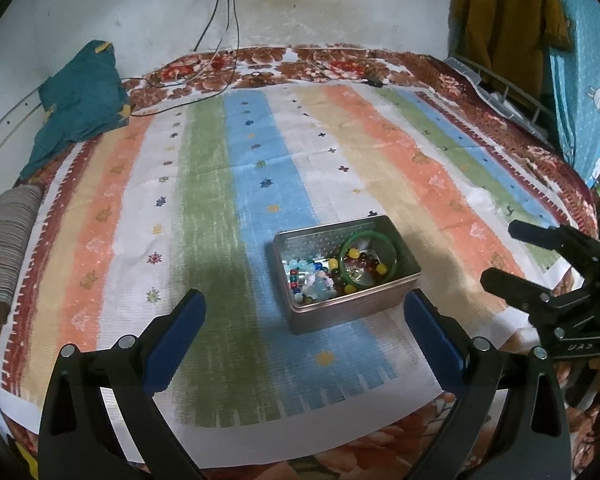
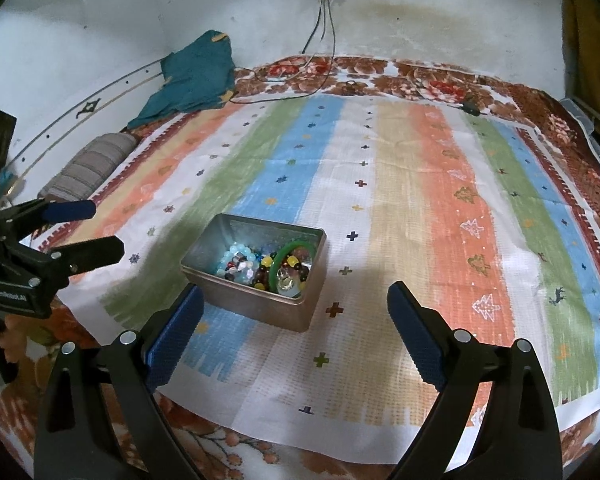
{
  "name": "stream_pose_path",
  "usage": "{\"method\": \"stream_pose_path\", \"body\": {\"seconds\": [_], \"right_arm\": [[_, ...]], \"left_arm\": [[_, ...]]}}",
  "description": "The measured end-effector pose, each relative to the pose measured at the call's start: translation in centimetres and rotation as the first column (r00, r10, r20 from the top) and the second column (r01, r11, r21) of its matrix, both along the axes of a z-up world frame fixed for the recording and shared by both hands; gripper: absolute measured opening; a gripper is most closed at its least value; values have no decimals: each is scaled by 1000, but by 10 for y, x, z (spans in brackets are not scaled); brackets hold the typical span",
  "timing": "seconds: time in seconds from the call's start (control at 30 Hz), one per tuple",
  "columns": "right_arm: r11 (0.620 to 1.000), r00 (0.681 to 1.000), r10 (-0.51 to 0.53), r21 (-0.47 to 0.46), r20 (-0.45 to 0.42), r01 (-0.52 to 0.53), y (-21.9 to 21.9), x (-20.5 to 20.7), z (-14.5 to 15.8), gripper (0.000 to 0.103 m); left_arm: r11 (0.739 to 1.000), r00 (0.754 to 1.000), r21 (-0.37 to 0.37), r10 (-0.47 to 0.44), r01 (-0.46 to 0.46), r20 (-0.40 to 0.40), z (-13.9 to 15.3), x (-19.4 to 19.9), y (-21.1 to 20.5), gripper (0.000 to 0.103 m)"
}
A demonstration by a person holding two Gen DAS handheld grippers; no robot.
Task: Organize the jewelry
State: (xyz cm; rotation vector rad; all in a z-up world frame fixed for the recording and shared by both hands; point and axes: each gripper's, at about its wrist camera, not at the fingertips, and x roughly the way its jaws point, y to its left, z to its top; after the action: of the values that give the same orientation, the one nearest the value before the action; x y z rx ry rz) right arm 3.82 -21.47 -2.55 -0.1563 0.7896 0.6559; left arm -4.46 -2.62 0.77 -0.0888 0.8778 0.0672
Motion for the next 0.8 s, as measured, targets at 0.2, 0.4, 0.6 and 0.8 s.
{"method": "stream_pose_path", "body": {"seconds": [0.2,0.4,0.6,0.8], "right_arm": [[1000,1000,-1,7,-1,1,-2,1,0,94],[1000,1000,-2,13,-7,2,-1,1,1,94],[1000,1000,1,8,-12,-1,0,1,0,94],[1000,1000,6,7,-11,-6,1,0,-1,94]], "left_arm": [[1000,1000,4,-1,1,13,3,-1,0,97],[999,999,28,-26,25,25,4,-1,-4,97],[999,999,28,-35,34,35,5,-1,-4,97],[1000,999,18,-22,21,39,5,-2,-3,97]]}}
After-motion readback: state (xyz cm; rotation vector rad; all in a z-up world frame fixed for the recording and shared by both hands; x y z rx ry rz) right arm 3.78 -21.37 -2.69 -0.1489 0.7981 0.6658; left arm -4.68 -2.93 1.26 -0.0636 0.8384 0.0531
